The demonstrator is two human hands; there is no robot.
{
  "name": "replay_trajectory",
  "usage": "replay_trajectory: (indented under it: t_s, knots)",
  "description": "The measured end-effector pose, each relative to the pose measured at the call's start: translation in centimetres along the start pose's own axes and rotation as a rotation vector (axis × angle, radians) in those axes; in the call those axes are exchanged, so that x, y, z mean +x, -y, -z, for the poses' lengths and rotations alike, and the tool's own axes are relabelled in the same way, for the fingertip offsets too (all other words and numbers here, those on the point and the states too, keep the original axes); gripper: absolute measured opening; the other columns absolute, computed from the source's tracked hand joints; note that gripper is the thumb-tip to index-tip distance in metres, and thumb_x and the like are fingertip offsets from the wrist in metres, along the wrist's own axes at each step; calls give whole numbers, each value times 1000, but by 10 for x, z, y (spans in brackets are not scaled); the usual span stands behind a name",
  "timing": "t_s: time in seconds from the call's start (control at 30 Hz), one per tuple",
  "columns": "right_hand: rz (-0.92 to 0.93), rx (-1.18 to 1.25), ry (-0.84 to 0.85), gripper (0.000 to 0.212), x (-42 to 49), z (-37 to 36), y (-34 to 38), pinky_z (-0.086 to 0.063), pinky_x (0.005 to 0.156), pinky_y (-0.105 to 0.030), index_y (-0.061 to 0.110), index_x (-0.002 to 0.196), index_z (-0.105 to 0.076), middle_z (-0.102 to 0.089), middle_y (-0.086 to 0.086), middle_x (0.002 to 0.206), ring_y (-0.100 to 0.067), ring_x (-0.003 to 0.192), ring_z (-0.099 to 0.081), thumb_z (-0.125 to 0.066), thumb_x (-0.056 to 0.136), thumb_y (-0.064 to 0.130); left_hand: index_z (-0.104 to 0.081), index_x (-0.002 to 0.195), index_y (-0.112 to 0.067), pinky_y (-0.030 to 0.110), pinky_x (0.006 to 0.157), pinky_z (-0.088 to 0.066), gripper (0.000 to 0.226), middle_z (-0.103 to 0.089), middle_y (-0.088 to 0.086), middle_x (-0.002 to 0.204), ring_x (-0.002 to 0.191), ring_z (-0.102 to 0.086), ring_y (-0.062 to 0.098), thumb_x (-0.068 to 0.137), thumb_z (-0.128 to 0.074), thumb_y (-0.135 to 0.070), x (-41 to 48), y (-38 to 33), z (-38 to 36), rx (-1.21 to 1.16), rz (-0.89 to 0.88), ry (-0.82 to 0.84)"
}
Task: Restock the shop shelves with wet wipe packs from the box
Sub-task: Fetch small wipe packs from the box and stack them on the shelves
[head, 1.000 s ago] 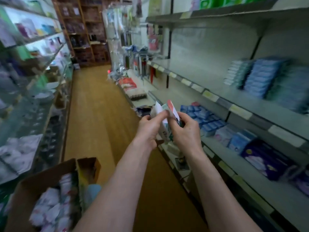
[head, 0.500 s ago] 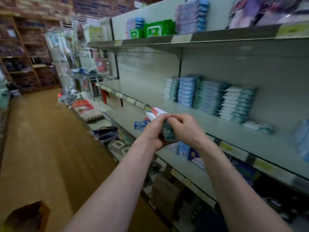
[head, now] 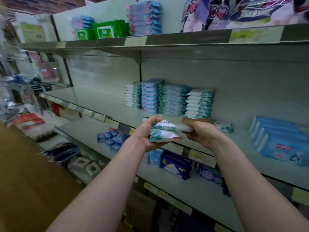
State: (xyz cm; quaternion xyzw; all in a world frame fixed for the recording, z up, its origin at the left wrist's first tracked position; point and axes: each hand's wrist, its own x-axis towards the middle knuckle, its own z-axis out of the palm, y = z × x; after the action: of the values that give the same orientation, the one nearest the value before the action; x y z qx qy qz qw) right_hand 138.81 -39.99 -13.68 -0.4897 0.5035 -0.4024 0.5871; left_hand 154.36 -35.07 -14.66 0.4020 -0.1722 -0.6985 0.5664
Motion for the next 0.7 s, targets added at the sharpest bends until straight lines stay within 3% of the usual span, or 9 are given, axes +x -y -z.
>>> replay_trajectory:
  t_s: [0.07, 0.17, 0.27, 0.37, 0.43, 0.5, 0.6, 0.7]
  knots:
    - [-21, 42, -18, 12, 12, 5, 0, -47, 52, -23, 7, 78, -61, -61, -7, 75, -15, 62, -56, -69, 86, 13, -59, 90, 3, 62, 60, -54, 19, -69, 26, 85, 72, -67, 41, 92, -56, -16, 19, -7, 0, 25, 27, 8]
    - [-18, 69, -54, 12, 29, 10, -2, -49, 48, -19, 8, 78, -61, -60, -6, 75, -13, 63, -55, -68, 87, 11, -63, 100, 0, 68, 70, -51, 19, -70, 24, 97, 80, -67, 41, 91, -62, -17, 47, -14, -3, 98, 44, 54]
    - [-8, 90, -146, 16, 41, 14, -6, -51, 45, -17, 7, 73, -58, -58, -6, 72, -14, 62, -54, -65, 88, 6, -64, 103, -9, 66, 79, -48, 12, -72, 20, 92, 78, -70, 37, 93, -58, -13, 75, -19, -5, 219, 35, 115]
    - [-8, 82, -252, 21, 52, 26, -12, -54, 46, -20, 3, 67, -56, -54, -8, 70, -16, 63, -53, -57, 87, -4, -59, 114, -20, 65, 80, -49, 26, -71, 21, 102, 89, -68, 40, 92, -57, -6, 100, -22, -6, 235, 66, 191]
    - [75, -162, -328, 20, 57, 36, -18, -56, 55, -26, 0, 68, -60, -57, -11, 72, -21, 68, -56, -56, 88, -2, -63, 100, -16, 67, 92, -44, 17, -72, 21, 92, 94, -64, 40, 92, -56, -3, 111, -22, -11, 256, 76, 228]
    - [200, -559, -411, 13, 59, 44, -18, -51, 75, -32, -1, 94, -67, -63, -9, 91, -24, 86, -59, -56, 87, 3, -65, 88, -14, 65, 95, -41, 14, -73, 20, 83, 94, -62, 40, 92, -57, -3, 121, -21, -19, 291, 91, 239]
    - [362, -873, -333, 47, 59, 49, -13, -42, 94, -27, 15, 132, -53, -56, 0, 126, -18, 113, -52, -58, 86, 6, -65, 92, -10, 60, 88, -50, 5, -72, 18, 86, 93, -65, 38, 90, -62, -6, 138, -19, -33, 405, 98, 242]
    - [331, -1110, -225, 77, 67, 50, -9, -37, 107, -40, 21, 148, -30, -41, -3, 146, -22, 130, -42, -70, 82, 24, -65, 96, -7, 52, 83, -54, 9, -70, 17, 94, 91, -66, 34, 90, -65, -13, 149, -14, -53, 466, 118, 251]
